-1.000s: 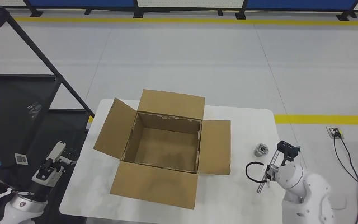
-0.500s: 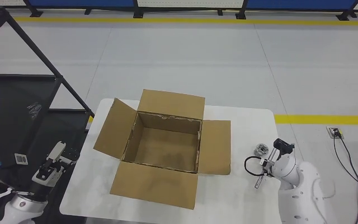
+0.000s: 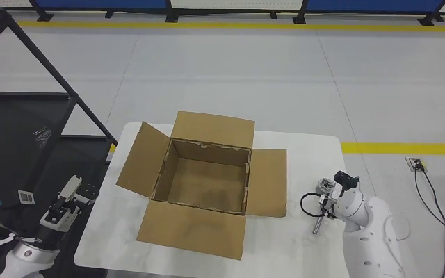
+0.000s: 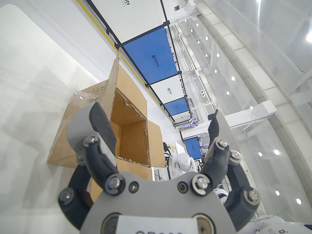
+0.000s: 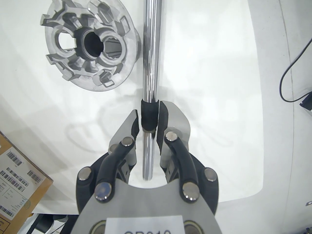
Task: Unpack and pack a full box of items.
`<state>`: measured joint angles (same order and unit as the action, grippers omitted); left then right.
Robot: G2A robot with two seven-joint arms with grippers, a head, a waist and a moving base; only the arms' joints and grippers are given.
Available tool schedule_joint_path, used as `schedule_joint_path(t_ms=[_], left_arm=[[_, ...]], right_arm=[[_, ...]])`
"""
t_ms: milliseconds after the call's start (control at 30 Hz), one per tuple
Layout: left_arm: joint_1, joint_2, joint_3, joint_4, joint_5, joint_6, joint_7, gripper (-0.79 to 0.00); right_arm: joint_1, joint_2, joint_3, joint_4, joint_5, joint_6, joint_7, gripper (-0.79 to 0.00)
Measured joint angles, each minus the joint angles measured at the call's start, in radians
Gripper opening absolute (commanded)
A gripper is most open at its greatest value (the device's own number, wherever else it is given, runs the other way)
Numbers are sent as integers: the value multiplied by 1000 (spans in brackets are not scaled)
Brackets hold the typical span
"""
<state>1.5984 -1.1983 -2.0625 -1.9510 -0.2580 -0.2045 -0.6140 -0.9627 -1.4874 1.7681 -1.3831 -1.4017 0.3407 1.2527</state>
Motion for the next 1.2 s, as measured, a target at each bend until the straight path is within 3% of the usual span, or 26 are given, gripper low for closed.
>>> schedule_joint_path(t_ms=[233, 567, 633, 667, 1033, 1200], left_arm=[[-1, 3, 6, 8, 35, -8, 37, 0], [2, 14, -25, 95, 108, -18, 39, 0], [9, 16, -28, 103, 130, -20, 22, 0], [15, 19, -32, 101, 148, -26, 6, 0], [19, 20, -35, 100, 159, -32, -3, 0], [-20, 24, 10, 153, 173, 17, 1, 0]], right_arm=[[-27, 6, 1, -65, 11, 19, -3, -422], [-267, -11, 38, -516, 241, 97, -257, -246], [-309, -15, 35, -584, 294, 97, -315, -123], [-332, -18, 32, -617, 328, 107, -351, 0], [-353, -22, 22, -646, 382, 146, -379, 0], [-373, -25, -35, -660, 486, 40, -455, 0]])
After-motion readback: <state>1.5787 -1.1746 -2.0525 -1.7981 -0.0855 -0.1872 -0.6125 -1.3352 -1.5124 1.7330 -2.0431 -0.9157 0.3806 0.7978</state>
